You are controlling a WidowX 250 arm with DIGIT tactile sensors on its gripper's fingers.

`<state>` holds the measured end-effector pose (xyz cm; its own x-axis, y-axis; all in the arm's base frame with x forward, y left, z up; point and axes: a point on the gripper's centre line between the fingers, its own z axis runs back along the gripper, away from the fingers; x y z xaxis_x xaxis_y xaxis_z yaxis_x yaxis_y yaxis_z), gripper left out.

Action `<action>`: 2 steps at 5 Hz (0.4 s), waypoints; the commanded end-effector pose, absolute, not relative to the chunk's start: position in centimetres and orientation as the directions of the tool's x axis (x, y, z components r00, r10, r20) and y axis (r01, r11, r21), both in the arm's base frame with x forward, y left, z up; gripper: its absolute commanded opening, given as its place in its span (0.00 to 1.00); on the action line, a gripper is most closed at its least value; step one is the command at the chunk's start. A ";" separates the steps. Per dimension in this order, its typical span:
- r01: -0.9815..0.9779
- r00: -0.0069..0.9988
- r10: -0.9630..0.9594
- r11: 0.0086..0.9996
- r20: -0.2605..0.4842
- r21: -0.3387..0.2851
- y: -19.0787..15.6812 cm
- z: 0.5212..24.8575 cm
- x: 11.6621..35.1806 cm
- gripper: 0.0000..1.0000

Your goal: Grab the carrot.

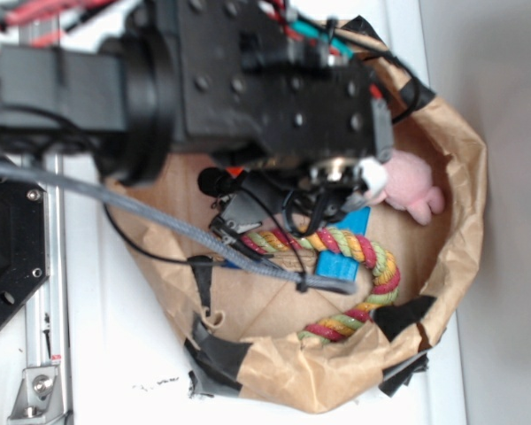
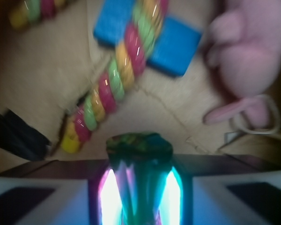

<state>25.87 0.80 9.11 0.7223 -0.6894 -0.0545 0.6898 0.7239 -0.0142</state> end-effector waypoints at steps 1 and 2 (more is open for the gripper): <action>0.463 0.861 -0.469 0.883 0.194 0.081 -1.1 15.0 26.7 0.00; 0.321 0.895 -0.318 0.946 0.312 0.045 -1.6 16.3 26.3 0.00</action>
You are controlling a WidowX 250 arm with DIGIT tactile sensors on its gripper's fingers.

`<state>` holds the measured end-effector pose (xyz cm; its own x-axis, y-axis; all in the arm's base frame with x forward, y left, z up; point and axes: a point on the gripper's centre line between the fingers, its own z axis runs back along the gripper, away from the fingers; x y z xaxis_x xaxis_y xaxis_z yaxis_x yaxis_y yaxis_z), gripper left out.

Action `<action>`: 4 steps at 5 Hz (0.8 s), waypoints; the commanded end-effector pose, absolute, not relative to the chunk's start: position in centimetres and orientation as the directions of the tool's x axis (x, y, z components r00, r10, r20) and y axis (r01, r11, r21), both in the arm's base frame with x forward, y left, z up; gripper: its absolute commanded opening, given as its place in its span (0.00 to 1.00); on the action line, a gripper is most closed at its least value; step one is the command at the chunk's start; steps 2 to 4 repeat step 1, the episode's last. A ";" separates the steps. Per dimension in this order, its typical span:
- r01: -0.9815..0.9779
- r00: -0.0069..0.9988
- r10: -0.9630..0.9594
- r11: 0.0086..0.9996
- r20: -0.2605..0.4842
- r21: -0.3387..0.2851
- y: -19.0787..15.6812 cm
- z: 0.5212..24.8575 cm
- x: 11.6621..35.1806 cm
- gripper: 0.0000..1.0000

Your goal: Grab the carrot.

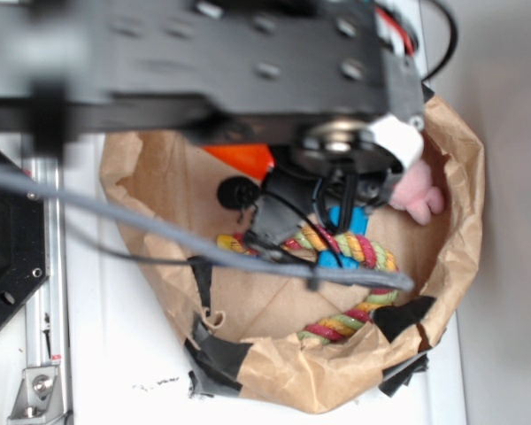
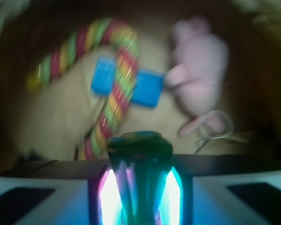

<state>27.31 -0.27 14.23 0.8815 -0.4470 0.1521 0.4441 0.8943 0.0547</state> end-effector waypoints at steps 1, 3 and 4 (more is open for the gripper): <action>0.279 0.909 -0.281 0.959 0.308 0.053 -1.6 16.1 26.1 0.00; 0.279 0.909 -0.281 0.959 0.308 0.053 -1.6 16.1 26.1 0.00; 0.279 0.909 -0.281 0.959 0.308 0.053 -1.6 16.1 26.1 0.00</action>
